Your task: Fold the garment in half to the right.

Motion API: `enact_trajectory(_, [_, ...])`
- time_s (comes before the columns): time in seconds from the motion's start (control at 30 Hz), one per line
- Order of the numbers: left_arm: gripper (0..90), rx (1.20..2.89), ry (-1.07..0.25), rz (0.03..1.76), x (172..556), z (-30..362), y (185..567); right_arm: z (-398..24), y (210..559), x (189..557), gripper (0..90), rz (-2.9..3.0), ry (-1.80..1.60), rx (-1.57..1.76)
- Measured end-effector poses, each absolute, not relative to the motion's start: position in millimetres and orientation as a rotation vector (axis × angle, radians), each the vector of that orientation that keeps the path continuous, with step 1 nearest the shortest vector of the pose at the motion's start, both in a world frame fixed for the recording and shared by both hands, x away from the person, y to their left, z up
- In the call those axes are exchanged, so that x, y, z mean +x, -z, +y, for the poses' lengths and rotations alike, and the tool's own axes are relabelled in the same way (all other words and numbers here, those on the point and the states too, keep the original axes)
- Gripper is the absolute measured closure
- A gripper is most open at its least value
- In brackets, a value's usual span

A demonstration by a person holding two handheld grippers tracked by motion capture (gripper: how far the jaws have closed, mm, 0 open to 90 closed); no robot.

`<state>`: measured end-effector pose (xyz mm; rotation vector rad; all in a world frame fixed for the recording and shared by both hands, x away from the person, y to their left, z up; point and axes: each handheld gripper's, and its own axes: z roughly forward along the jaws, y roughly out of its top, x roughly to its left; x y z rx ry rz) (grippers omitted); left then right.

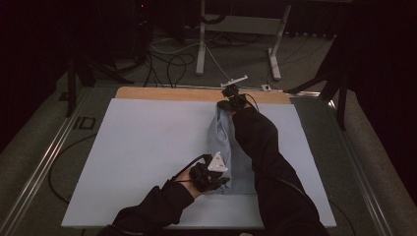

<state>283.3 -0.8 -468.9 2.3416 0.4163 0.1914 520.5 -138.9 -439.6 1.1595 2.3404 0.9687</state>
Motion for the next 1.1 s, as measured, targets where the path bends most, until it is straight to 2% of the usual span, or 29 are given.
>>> enact_trajectory(0.53, [86.9,2.411,-0.174,0.401,293,-29,480,-144,462,530,87.1,2.391,-1.022,1.159])
enact_trajectory(1.1, [86.8,2.414,-0.150,0.423,301,-51,491,-160,486,538,85.0,2.420,-1.030,1.181])
